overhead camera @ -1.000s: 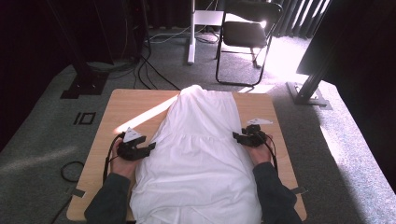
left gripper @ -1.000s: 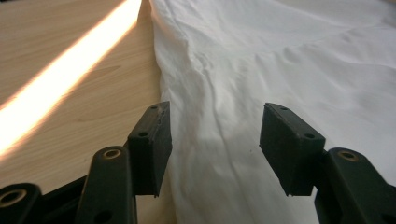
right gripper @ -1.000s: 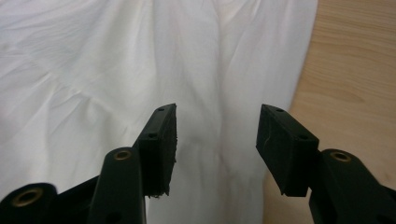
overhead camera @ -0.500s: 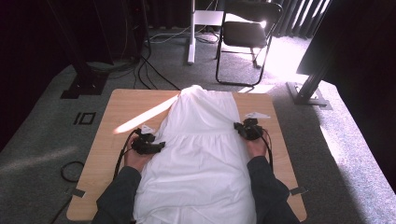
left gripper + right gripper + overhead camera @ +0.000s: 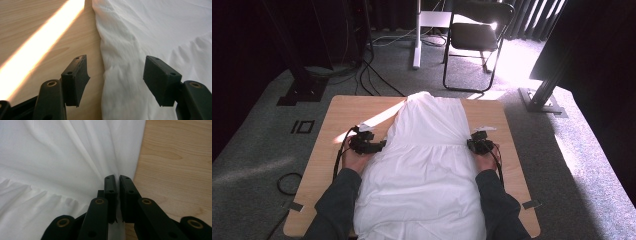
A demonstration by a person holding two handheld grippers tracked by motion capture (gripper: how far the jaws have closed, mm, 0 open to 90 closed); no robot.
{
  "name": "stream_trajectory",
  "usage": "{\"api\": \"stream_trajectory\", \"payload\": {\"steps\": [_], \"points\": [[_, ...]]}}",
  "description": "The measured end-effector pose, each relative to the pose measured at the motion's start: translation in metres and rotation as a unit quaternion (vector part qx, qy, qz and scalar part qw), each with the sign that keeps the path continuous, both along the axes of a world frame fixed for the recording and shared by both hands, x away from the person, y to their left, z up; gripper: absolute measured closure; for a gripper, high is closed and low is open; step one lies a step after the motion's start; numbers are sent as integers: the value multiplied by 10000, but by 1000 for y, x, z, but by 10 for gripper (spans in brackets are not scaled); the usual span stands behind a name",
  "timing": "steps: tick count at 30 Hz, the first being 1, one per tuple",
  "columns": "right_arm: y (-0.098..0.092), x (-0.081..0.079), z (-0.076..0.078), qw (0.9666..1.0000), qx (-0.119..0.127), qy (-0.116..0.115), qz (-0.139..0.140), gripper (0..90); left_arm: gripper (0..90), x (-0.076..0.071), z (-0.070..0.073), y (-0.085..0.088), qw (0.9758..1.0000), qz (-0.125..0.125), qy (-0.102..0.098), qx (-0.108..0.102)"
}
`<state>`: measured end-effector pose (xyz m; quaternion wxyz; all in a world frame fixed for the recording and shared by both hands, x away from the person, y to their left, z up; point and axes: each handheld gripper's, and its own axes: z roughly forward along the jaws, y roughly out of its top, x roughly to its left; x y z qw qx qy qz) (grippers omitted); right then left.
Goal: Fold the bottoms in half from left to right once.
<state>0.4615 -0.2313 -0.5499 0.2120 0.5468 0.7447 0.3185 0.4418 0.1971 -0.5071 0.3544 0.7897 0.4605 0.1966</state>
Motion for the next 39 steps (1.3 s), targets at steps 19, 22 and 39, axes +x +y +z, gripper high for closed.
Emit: {"api": "stream_trajectory", "payload": {"steps": [19, 22, 39], "points": [[-5, -7, -5, 9994, 306, -154, 16, 880, 825, 23, -35, -31, 9990, -181, 410, 83], [-2, -17, -6, 9995, 234, -185, 46, 884, 830, 6, -35, -27, 9990, -263, 332, 142], [-6, -139, -7, 9969, 205, -72, 762, 885, 828, -127, -41, -3, 9967, -781, 203, 122]]}}
